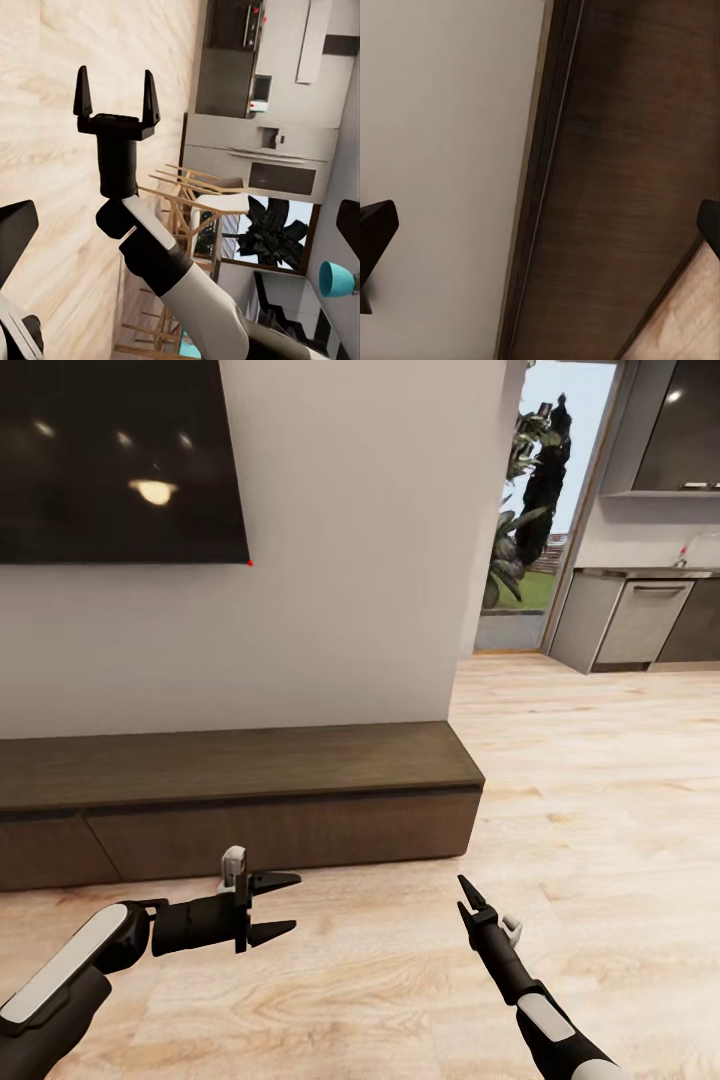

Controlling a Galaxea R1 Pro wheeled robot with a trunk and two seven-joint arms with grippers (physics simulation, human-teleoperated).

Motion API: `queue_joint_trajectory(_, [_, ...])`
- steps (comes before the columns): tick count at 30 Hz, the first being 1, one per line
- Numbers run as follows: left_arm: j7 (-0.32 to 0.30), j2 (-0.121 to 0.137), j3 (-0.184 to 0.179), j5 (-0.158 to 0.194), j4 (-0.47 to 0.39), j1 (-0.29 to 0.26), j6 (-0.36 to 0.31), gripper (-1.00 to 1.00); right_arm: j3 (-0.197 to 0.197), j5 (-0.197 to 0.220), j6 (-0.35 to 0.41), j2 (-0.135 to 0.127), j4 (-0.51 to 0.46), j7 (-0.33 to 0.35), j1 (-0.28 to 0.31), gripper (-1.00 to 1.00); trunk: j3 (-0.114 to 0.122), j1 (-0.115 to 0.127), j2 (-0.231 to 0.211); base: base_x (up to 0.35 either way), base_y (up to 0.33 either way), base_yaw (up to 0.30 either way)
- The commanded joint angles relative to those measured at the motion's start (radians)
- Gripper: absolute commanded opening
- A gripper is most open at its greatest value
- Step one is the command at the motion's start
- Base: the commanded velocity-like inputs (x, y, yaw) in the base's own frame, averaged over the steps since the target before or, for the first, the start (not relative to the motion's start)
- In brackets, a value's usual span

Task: Place each of the two pumpkins and all three candles from the living room inside a cabinet in the living room (use any cabinet), then make sure every cabinet is closed, and position the cauldron so it is next to a table in the living room.

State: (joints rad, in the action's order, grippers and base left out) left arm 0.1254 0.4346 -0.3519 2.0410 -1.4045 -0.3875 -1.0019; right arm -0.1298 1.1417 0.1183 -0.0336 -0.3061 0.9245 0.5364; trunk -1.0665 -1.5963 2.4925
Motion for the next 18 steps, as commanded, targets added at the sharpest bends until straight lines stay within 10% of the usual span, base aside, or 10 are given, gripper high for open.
queue_joint_trajectory(1, [0.010,0.001,-0.001,0.013,-0.001,-0.001,-0.001,1.00,0.000,0.010,0.011,0.000,0.001,0.004,0.001,1.00,-0.001,0.000,0.000,0.000,0.000,0.000])
queue_joint_trajectory(18, [0.010,0.002,-0.001,0.018,0.001,0.001,-0.001,1.00,0.001,0.010,0.011,0.000,0.001,0.005,0.001,1.00,-0.001,0.000,0.000,0.214,0.040,0.000])
